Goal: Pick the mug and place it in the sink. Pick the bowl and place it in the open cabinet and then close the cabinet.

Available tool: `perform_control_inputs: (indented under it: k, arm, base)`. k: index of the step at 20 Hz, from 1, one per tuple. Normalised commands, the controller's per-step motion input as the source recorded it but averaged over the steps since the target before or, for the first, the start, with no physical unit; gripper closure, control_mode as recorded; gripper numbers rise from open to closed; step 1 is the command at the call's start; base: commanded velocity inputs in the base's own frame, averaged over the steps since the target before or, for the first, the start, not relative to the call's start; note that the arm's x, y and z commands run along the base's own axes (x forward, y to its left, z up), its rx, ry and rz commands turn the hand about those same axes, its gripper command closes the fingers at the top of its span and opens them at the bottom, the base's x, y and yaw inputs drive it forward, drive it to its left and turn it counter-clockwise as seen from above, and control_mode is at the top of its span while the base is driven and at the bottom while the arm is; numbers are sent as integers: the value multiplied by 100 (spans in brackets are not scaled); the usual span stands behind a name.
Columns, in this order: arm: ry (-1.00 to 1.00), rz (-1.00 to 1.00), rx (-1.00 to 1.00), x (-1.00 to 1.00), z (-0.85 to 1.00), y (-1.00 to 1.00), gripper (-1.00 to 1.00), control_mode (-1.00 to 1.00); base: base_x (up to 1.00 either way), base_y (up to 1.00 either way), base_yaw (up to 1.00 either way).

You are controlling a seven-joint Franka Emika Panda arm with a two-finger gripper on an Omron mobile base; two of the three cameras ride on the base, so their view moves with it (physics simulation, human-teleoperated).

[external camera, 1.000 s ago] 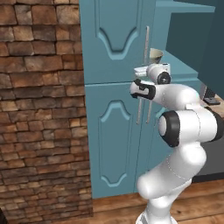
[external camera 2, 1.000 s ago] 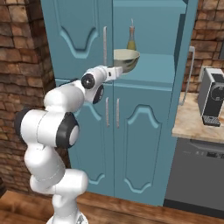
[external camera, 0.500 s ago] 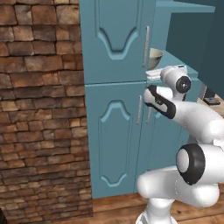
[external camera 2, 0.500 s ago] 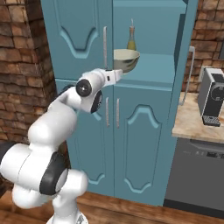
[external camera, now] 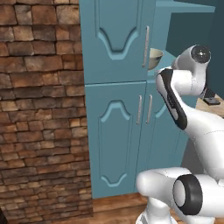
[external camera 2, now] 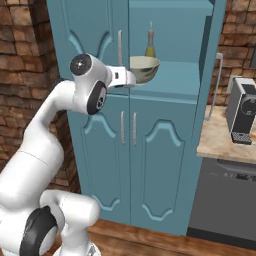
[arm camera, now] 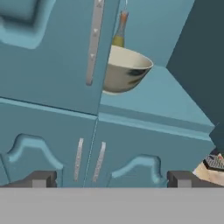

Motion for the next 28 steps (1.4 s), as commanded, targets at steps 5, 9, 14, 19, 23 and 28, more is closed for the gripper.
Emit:
perform_control_inputs:
  k: [5,9,14,19,23,28]
  arm:
    - [-17,-3,1,-95,-4,-11,-100,-100]
    - [-18,-24,0,-100,-1,-15,-100,-100]
    - [-24,-19,2,-100,0,-17,-100,-100]
    - [-17,3,8,-100,0,-50,-100,-100]
    - [-4,13,7,-100,2,-24,-100,-100]
    - [0,21,11,-100,6,-12,-100,-100]
  base:
    - [0,0,0]
    - [0,0,0]
    - [0,0,0]
    - [0,0,0]
    - [0,0,0]
    - [0,0,0]
